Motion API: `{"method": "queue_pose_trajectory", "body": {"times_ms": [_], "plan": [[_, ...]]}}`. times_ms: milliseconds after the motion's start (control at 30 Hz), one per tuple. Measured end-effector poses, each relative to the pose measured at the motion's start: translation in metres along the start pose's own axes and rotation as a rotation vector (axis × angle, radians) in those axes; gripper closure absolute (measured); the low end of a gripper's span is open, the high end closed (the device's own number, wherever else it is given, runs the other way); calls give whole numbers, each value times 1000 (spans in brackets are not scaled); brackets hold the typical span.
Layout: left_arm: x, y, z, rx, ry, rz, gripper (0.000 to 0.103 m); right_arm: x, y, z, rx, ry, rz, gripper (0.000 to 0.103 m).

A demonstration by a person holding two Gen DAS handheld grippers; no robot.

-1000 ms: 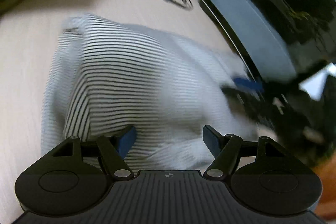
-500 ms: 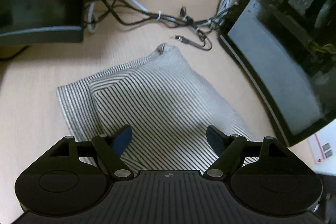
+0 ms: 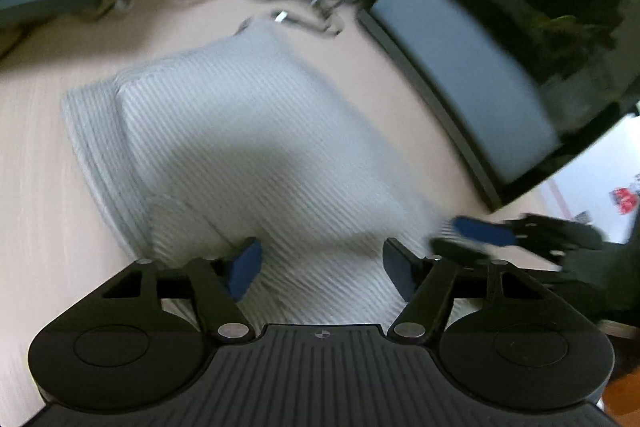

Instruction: Fold clothes

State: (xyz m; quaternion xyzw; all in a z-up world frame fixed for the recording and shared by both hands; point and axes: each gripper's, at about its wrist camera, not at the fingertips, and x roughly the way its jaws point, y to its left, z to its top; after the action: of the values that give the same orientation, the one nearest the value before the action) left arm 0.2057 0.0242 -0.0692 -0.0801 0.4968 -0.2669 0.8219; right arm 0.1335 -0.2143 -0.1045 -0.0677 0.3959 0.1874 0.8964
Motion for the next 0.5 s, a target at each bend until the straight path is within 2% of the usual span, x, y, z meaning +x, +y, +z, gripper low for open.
{"method": "queue_pose_trajectory", "body": {"times_ms": [100, 200, 300, 367, 500], "plan": [[7, 9, 7, -32, -2, 0, 37, -7, 9, -4, -18, 5, 6, 67], [9, 8, 15, -18, -8, 22, 37, -17, 15, -5, -20, 2, 28, 66], [14, 7, 18, 1, -31, 44, 36, -37, 29, 1, -42, -64, 112, 66], [14, 10, 18, -1, -41, 43, 36, -44, 38, 3, -75, -78, 159, 67], [7, 10, 15, 8, -49, 47, 31, -21, 48, -5, -97, 10, 178, 66]]}}
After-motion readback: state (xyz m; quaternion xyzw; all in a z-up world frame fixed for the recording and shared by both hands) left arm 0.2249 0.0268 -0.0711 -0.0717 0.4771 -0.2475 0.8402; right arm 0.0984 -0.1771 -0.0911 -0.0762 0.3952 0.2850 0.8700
